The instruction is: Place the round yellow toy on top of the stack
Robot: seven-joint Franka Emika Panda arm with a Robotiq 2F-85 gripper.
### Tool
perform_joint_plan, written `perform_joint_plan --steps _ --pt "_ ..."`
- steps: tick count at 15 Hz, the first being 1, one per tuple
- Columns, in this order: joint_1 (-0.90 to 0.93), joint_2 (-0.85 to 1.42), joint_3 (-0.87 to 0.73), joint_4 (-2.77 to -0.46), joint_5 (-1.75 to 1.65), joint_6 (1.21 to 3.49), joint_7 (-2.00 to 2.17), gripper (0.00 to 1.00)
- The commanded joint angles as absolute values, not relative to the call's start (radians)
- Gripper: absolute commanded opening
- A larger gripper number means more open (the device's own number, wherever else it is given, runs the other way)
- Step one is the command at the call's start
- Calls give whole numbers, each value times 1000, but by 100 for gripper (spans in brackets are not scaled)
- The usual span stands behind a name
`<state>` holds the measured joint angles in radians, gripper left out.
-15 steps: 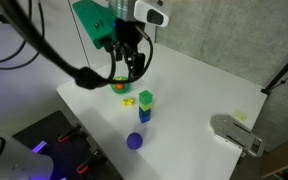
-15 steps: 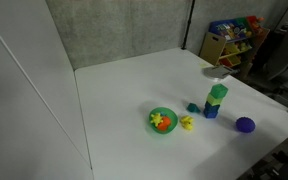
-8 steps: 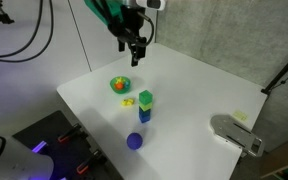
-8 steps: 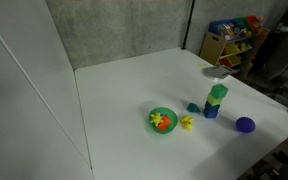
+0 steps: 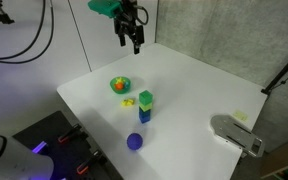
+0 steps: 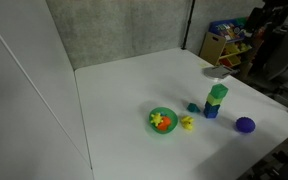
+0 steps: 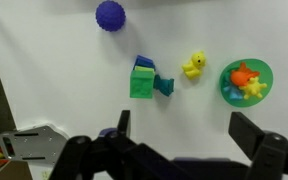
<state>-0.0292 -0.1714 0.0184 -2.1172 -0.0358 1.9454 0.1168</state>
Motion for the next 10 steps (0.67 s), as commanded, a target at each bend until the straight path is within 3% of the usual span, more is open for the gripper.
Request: perform_joint_plan --steps 1,10 --pt "-10 -123 34 -2068 -70 1968 134 100" --pt "26 -45 39 -2048 -49 2004 121 100"
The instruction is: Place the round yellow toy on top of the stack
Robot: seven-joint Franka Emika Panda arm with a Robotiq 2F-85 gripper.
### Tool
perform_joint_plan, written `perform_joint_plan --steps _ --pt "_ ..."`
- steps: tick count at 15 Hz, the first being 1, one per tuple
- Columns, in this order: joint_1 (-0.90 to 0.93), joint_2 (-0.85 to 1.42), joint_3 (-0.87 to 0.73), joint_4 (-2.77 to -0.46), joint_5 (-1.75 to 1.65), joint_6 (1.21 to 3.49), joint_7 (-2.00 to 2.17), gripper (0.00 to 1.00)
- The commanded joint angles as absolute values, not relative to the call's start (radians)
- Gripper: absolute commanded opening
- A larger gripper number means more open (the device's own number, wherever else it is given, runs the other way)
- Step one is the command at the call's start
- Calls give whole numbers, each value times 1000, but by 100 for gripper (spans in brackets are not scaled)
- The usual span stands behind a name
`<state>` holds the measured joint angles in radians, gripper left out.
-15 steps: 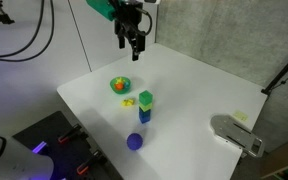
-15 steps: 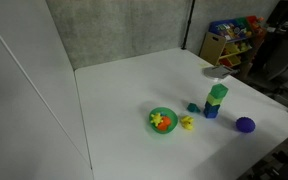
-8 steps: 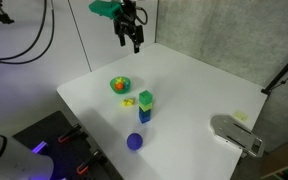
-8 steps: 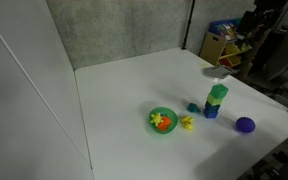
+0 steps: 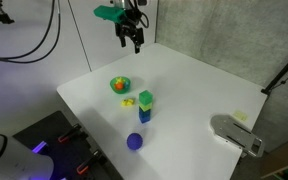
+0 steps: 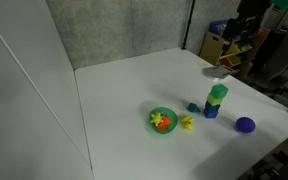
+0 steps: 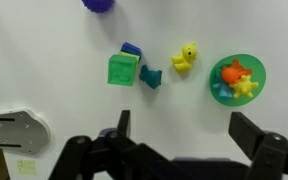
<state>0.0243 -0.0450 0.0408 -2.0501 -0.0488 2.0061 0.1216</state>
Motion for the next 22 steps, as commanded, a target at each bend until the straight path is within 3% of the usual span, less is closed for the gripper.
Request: perform_joint_plan --steps 1,13,22 --pt "27 -41 39 -2049 -49 2004 121 100" --pt "61 12 70 -2040 -66 2026 147 100" --pt "127 162 98 -2023 -62 2188 240 100"
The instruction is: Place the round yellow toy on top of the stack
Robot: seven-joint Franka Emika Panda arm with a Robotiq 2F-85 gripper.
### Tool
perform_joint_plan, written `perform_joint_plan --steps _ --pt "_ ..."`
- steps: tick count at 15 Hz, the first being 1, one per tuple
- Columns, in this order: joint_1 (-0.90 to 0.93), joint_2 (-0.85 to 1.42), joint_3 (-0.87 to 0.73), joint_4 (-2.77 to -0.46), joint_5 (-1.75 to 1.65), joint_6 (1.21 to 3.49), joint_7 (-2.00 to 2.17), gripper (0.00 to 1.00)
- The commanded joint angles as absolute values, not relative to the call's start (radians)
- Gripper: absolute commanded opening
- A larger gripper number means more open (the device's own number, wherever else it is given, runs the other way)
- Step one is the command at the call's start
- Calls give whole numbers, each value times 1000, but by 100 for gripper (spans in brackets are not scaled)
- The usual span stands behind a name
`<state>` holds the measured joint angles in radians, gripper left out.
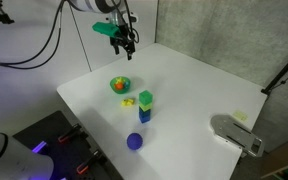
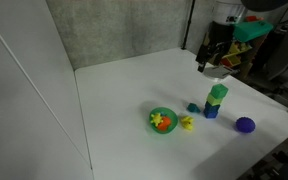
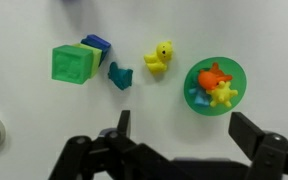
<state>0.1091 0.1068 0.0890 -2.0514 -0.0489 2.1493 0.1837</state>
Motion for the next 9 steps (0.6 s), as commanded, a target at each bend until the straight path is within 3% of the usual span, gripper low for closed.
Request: perform_joint_plan --steps 1,9 --pt "135 183 99 -2017 -65 2199 253 100" --pt "214 398 93 -1912 -69 2229 327 100"
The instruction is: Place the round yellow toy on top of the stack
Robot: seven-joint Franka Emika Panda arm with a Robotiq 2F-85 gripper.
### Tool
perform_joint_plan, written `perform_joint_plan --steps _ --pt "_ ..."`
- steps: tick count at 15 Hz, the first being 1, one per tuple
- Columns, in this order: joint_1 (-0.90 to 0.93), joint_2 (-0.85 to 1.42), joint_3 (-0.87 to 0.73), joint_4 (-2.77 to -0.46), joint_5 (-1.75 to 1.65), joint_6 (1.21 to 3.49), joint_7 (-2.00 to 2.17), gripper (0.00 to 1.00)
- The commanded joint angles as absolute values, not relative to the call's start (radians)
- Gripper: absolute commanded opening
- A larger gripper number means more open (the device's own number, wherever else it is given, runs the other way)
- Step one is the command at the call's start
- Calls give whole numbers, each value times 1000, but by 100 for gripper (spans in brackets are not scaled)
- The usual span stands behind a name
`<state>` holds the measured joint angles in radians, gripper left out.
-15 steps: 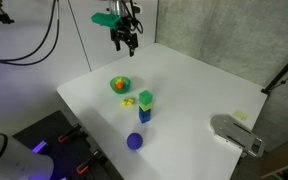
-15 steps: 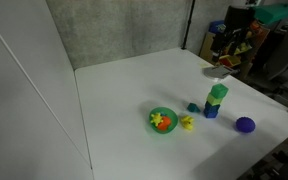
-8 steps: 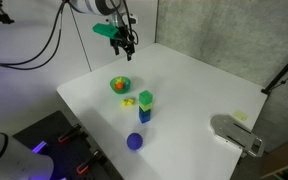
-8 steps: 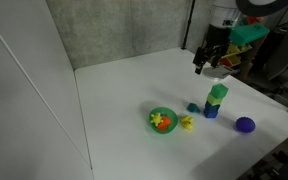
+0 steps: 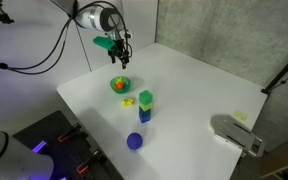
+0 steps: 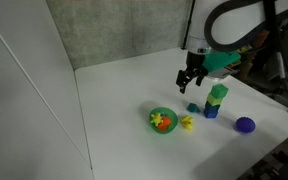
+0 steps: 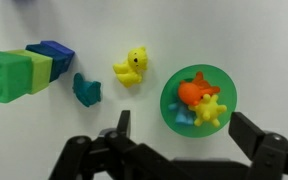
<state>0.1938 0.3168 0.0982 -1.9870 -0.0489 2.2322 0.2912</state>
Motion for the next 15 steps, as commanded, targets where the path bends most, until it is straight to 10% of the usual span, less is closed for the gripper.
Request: perform_joint_plan --steps 1,15 --pt "220 425 93 -1895 -66 2233 322 100" --pt "224 726 96 -1652 -43 2251 185 100"
